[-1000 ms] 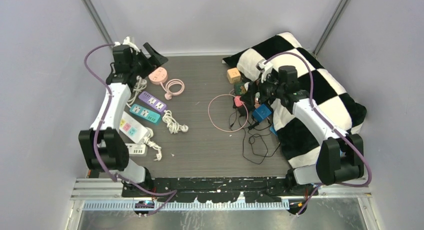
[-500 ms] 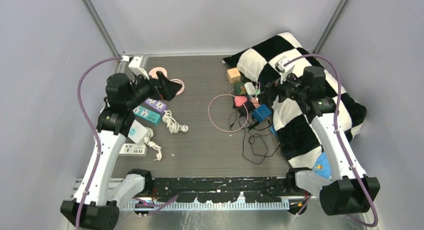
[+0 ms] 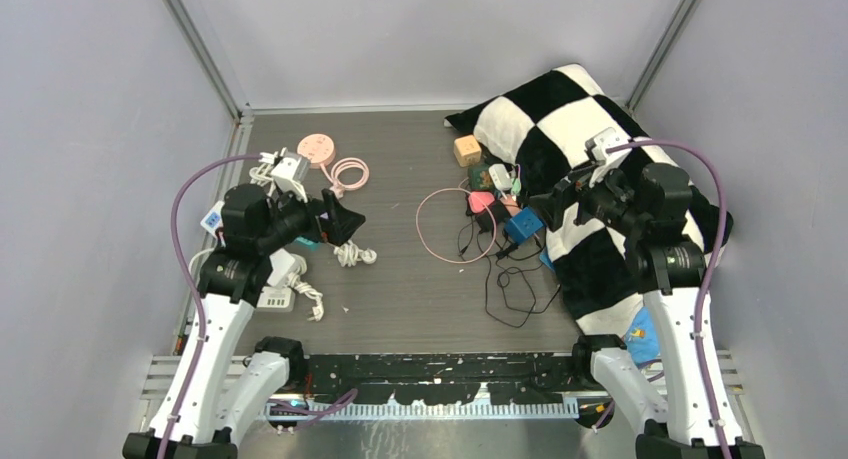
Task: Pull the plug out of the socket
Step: Reset both arms
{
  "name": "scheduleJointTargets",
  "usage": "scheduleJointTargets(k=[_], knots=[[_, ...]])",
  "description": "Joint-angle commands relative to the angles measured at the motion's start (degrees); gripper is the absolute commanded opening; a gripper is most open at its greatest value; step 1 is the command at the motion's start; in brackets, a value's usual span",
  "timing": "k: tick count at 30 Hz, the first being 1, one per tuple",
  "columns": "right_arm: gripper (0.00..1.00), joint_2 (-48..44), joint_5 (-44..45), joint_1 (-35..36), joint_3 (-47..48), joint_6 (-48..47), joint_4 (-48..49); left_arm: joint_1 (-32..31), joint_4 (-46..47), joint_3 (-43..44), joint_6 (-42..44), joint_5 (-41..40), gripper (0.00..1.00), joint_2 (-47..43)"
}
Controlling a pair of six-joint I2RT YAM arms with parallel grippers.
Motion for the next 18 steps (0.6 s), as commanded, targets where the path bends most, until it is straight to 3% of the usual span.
scheduleJointTargets(k=[1, 11, 18], knots=[[1.0, -1.8, 0.6, -2.0, -1.9, 7.6, 4.1, -0.7, 0.1, -0.5, 2.4, 0.0, 1.0, -3.7], [1.0, -5.3, -1.2, -4.1, -2.2, 9.9, 3.0, -1.1, 0.6, -1.3, 1.8, 3.1, 1.0, -5.2], [1.0, -6.7, 5.0, -4.2, -1.9, 12.5, 1.9, -1.2, 1.2, -2.2, 2.1, 3.3, 1.0, -7.2]])
